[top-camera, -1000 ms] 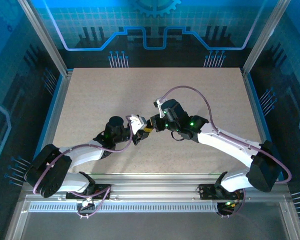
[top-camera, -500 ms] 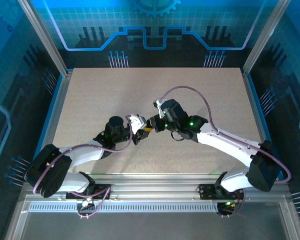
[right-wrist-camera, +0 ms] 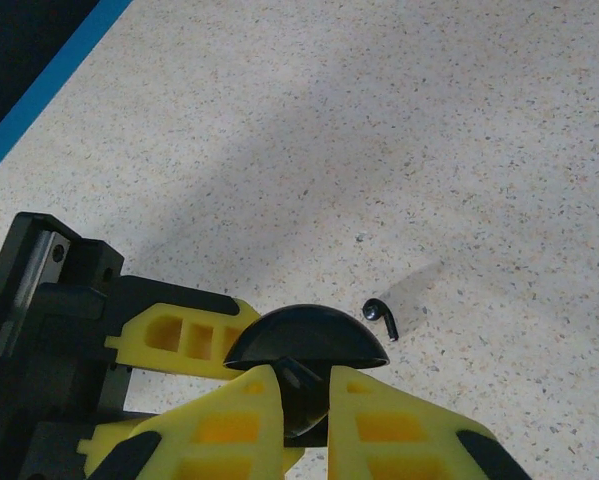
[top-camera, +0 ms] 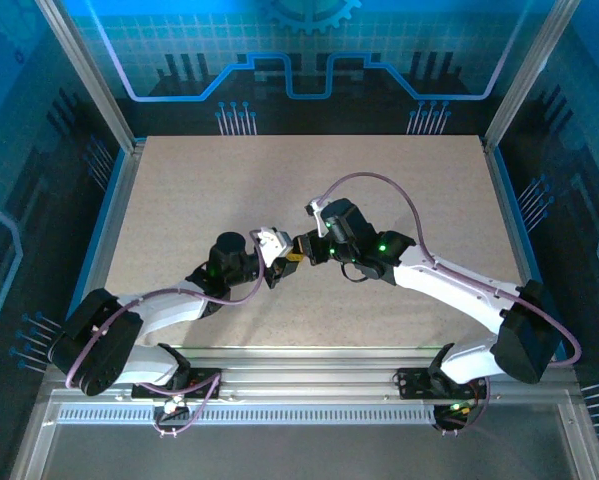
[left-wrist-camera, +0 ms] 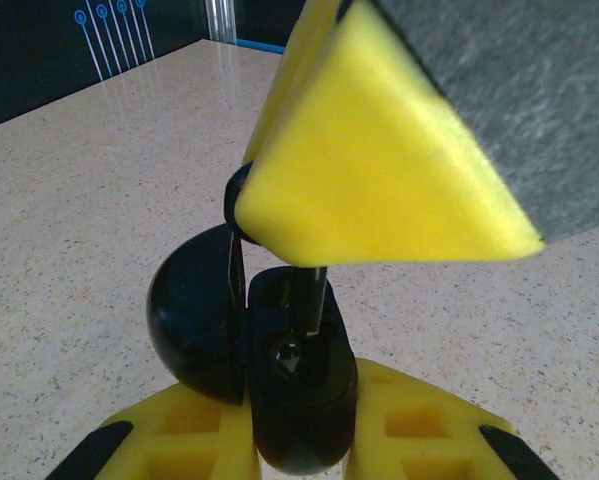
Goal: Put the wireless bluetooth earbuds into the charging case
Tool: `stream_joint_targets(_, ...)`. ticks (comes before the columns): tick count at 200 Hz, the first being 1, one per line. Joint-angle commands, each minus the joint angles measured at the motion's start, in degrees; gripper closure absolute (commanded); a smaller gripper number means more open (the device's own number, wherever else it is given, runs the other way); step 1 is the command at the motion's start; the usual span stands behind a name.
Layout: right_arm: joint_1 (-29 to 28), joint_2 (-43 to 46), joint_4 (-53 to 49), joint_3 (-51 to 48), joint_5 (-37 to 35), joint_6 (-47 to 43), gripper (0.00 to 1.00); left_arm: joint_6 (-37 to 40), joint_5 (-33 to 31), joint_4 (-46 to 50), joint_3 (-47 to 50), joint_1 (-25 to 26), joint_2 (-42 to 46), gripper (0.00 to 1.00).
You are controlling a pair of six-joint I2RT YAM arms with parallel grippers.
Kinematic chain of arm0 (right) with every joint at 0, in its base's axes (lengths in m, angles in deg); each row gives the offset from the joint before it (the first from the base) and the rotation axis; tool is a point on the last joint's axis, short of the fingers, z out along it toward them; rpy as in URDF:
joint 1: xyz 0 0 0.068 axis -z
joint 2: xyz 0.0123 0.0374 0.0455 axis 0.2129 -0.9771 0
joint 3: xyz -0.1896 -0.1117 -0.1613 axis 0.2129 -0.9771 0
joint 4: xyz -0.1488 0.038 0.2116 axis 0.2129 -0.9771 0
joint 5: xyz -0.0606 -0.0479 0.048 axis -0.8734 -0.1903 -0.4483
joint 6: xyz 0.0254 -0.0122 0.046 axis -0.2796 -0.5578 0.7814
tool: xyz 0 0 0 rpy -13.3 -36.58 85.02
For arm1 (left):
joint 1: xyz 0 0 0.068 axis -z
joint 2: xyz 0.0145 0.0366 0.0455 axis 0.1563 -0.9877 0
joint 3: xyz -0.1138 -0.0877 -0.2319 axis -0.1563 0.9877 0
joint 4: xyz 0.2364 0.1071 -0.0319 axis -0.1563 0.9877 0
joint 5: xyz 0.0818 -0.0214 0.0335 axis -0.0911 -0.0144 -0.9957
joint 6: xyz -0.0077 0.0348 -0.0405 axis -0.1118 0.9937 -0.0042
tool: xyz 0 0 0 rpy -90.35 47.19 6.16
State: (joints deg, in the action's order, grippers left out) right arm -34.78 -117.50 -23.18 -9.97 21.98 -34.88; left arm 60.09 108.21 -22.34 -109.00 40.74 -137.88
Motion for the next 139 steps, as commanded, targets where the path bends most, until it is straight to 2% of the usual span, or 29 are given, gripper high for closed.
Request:
stream_joint_targets(1,-1.0,-0.3,-0.9,0.3,-0.3,-1.3,0.87,0.0,-0.1,-1.9,-0.6,0.3,1.8,0.90)
stream_joint_targets(139,-1.1,-0.5,-3.4,1.8,-2.0,-5.2,0.87,0.9,0.5,0.0,-1.7,0.3,2.6,0.90)
